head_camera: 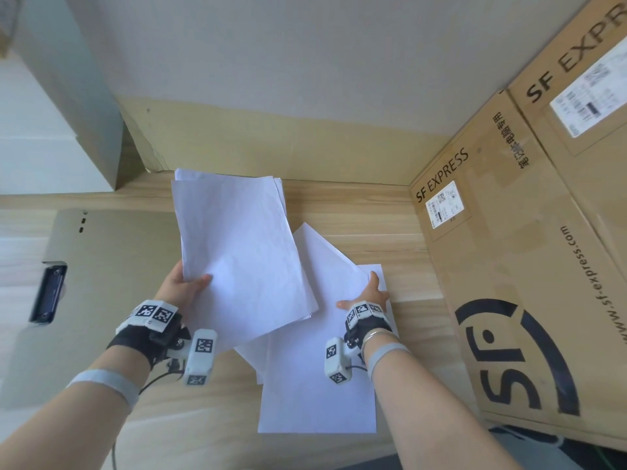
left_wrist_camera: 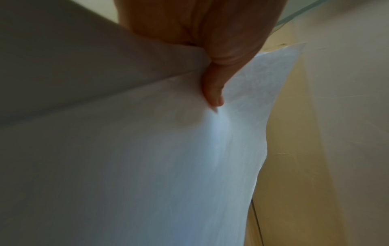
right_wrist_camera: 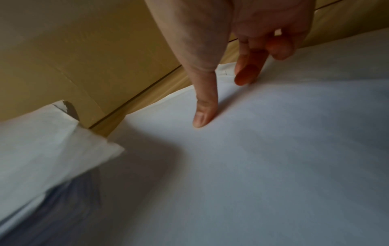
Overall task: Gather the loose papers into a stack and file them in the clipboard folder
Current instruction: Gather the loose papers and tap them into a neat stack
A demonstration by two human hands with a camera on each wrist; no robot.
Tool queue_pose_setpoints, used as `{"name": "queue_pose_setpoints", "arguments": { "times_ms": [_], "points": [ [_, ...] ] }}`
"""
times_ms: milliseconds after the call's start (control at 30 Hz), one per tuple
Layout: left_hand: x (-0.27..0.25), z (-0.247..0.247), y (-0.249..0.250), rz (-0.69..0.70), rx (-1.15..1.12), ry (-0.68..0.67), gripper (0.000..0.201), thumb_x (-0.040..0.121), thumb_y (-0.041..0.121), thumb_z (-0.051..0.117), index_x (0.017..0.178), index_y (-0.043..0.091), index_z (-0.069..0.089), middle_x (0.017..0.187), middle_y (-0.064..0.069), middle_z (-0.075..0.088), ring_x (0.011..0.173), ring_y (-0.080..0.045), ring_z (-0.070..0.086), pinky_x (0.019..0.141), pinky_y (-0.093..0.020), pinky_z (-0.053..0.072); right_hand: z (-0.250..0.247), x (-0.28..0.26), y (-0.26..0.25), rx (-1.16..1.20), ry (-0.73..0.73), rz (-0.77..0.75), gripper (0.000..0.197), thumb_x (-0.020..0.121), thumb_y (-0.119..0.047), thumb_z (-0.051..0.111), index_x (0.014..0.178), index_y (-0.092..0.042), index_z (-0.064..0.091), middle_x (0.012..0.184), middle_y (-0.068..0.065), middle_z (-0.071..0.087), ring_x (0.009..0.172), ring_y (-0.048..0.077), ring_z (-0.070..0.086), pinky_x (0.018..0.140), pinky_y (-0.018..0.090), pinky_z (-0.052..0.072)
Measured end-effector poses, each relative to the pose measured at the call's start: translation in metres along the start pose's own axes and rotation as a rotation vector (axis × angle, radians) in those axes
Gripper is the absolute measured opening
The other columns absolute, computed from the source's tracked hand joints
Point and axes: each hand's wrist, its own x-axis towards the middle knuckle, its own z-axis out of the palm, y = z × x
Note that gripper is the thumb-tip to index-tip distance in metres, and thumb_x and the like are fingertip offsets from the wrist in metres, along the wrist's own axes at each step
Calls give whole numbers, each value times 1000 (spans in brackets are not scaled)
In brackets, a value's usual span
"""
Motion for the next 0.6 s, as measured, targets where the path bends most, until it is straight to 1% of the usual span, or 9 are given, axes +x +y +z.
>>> {"name": "queue_pose_setpoints", "arguments": {
  "times_ms": [100,167,200,233,333,433,500,533,600],
  "points": [
    [1,1,-2,11,0,-1,47,89,-2,52,133,13,46,94,0,61,82,-20,59,93,-48,44,2,6,-3,-8,9,-4,108,65,-22,83,144,-37,11,136,14,43,124,34,47,105,51,35],
    [1,1,-2,16,-7,0,46,89,-3,51,131,15,46,94,0,61,81,-20,59,85,-42,48,1,10,-6,-22,9,-1,102,67,-26,81,142,-38,13,128,10,56,128,30,41,109,50,27],
    [1,1,-1,16,-12,-3,45,89,-3,51,131,16,46,94,0,61,81,-20,59,78,-38,49,1,12,-9,-36,26,-14,97,69,-27,80,142,-37,16,127,8,57,130,29,37,109,49,26],
    [1,0,-1,14,-15,-6,45,89,-2,51,130,16,46,95,-1,61,81,-21,59,73,-36,49,1,13,-11,-52,55,-34,92,71,-28,78,142,-35,19,130,7,53,131,29,34,108,49,28],
    [2,-3,-2,2,-30,-2,43,89,-1,52,130,13,46,99,-5,62,81,-23,59,70,-35,48,-1,15,-18,-103,143,-96,83,75,-34,74,141,-34,24,141,7,32,128,34,30,104,50,32],
    [3,-4,-1,7,-26,9,44,90,-2,51,131,11,45,96,-4,62,80,-22,59,69,-36,48,-6,20,-23,-138,144,-104,83,76,-35,72,142,-33,22,142,9,28,128,36,29,102,50,33],
    [4,-4,-1,13,-23,8,45,90,-3,51,132,11,45,94,-2,62,80,-22,59,69,-36,48,-12,23,-26,-113,101,-100,87,76,-28,74,143,-33,20,142,11,27,129,38,30,101,47,36],
    [4,-4,-1,12,-24,5,45,90,-3,51,132,11,45,94,-3,62,80,-22,59,69,-36,48,-14,24,-26,-77,74,-102,89,76,-23,75,144,-33,18,142,12,26,128,38,34,100,44,37],
    [5,-4,-2,5,-22,8,45,90,-2,51,132,12,45,99,-6,62,80,-22,59,69,-35,48,-16,25,-26,24,43,-132,97,73,-12,77,146,-32,15,142,13,25,118,33,51,97,40,42]
  ]
}}
